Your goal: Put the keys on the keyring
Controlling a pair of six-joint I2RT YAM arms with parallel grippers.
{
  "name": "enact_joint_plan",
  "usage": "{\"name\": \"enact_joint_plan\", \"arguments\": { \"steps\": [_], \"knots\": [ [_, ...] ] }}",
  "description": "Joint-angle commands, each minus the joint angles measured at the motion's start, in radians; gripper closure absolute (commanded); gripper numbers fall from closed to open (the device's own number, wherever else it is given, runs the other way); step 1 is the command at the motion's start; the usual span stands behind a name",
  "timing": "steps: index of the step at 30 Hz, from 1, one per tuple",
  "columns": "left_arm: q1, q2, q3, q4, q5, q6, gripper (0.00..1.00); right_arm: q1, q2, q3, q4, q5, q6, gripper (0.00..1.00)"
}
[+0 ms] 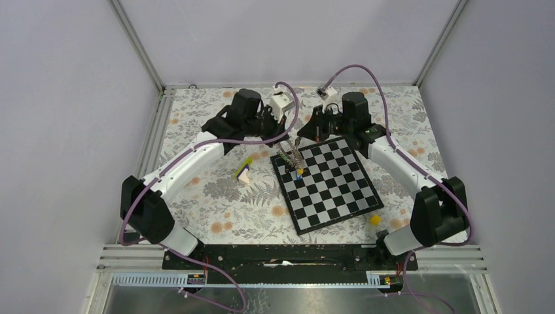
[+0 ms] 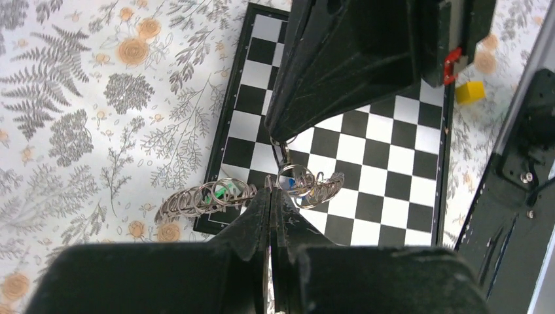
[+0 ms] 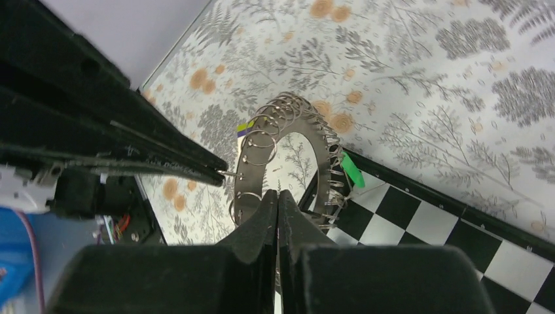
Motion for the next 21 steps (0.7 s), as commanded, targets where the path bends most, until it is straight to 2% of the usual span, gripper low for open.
{"name": "enact_joint_plan", "arguments": {
  "steps": [1,11,21],
  "knots": [
    [0.006,-0.08,0.043,-0.027,0.128,0.179,1.0,-0.004,-0.075,-0.018,0.033,-0.171,-0.198,1.0],
    [0.005,-0.099,0.003,-0.036,0.261,0.392,1.0,-0.004,-0.11,-0.04,0.052,-0.38,-0.196,1.0],
    [0.003,-0.111,-0.021,-0.035,0.319,0.438,1.0,-0.004,-0.121,-0.096,0.188,-0.402,-0.063,1.0]
  ]
}}
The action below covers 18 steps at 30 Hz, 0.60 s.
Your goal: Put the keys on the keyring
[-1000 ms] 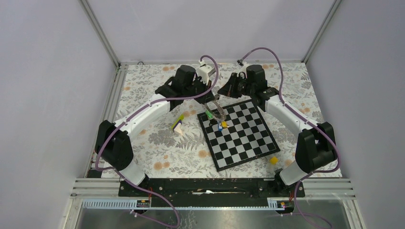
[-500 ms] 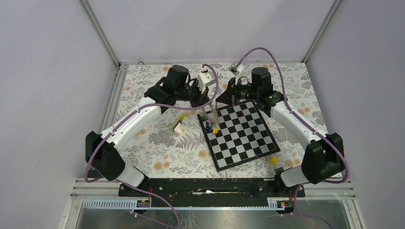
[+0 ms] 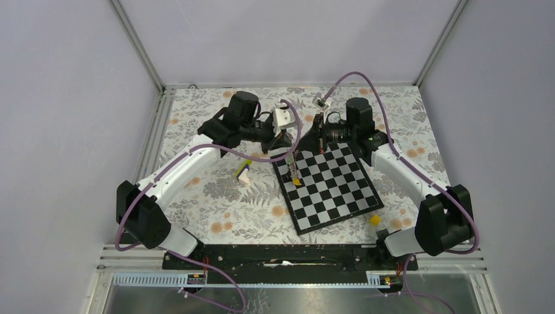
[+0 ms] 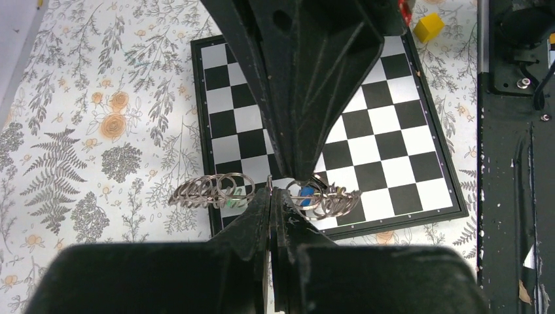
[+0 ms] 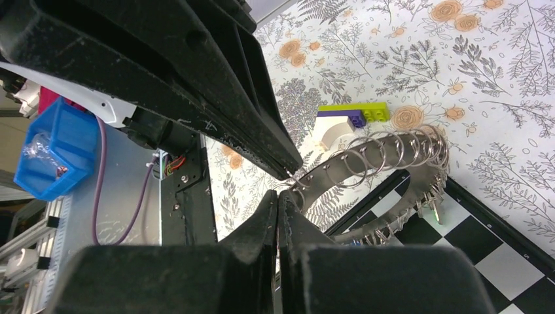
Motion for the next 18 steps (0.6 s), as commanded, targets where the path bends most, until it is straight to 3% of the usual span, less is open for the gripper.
{"name": "enact_joint_plan", "arguments": {
  "steps": [1,18],
  "knots": [
    [0.001,-0.058,-0.016,0.038,0.075,0.053,1.0,-0.004,-0.036,0.0,0.118,-0.029,0.087,1.0],
    [0.002,-0.08,-0.058,0.084,0.089,0.003,1.0,-0.022,-0.03,-0.015,0.154,0.065,0.165,1.0]
  ]
}}
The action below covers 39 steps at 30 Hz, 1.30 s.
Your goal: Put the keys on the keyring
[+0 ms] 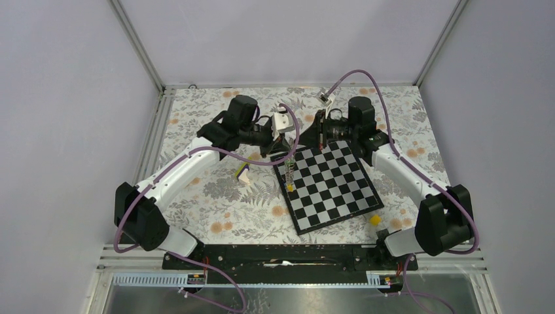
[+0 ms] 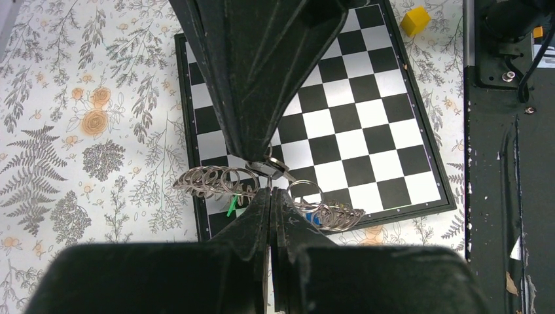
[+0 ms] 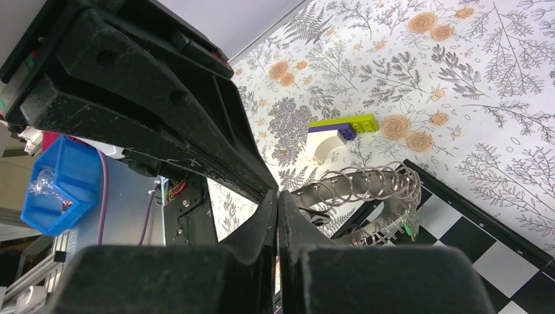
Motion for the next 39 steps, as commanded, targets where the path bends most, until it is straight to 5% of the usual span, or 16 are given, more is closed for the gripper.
{"name": "enact_joint_plan", "arguments": {
  "steps": [1,11,39],
  "knots": [
    [0.001,-0.055,-0.002,0.084,0.056,-0.01,1.0,-0.012,-0.028,-0.005,0.073,0.008,0.042,1.0],
    [0.001,-0.062,-0.026,0.191,-0.046,-0.139,1.0,-0.012,-0.018,-0.045,0.126,0.003,0.105,1.0],
    [0.001,-0.072,-0.072,0.256,-0.037,-0.22,1.0,-0.044,-0.009,-0.11,0.258,0.005,0.225,1.0]
  ]
}}
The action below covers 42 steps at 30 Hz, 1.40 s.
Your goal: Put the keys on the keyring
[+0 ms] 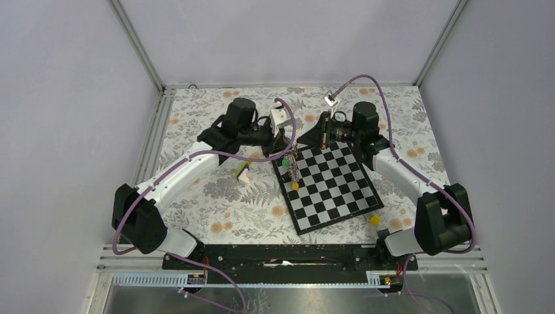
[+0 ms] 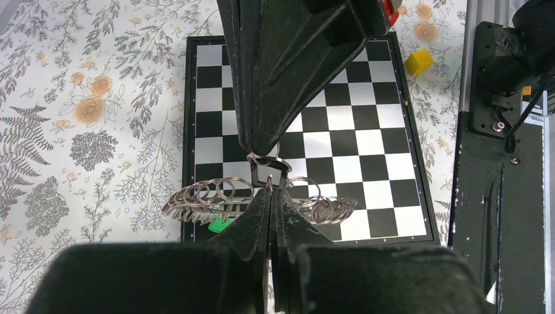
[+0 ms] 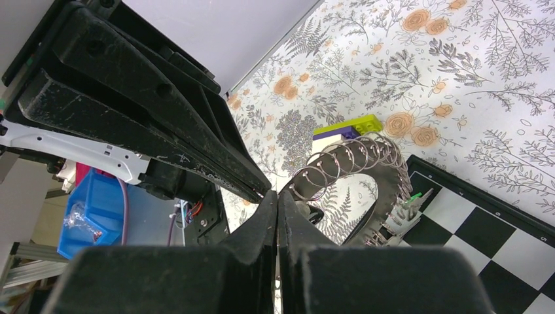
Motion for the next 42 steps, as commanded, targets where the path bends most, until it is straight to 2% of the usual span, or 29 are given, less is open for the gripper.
{"name": "enact_joint_plan", "arguments": {
  "steps": [1,15,42],
  "knots": [
    [0.0,-0.046,0.008,0.101,0.001,-0.021,1.0,-0.003,-0.009,-0.014,0.078,-0.003,0.036,1.0],
    [-0.006,-0.036,0.002,0.129,-0.042,-0.059,1.0,-0.003,0.02,-0.036,0.153,-0.002,0.136,1.0],
    [-0.009,-0.037,-0.012,0.129,-0.002,-0.037,1.0,-0.003,0.037,-0.027,0.187,-0.04,0.169,1.0]
  ]
}}
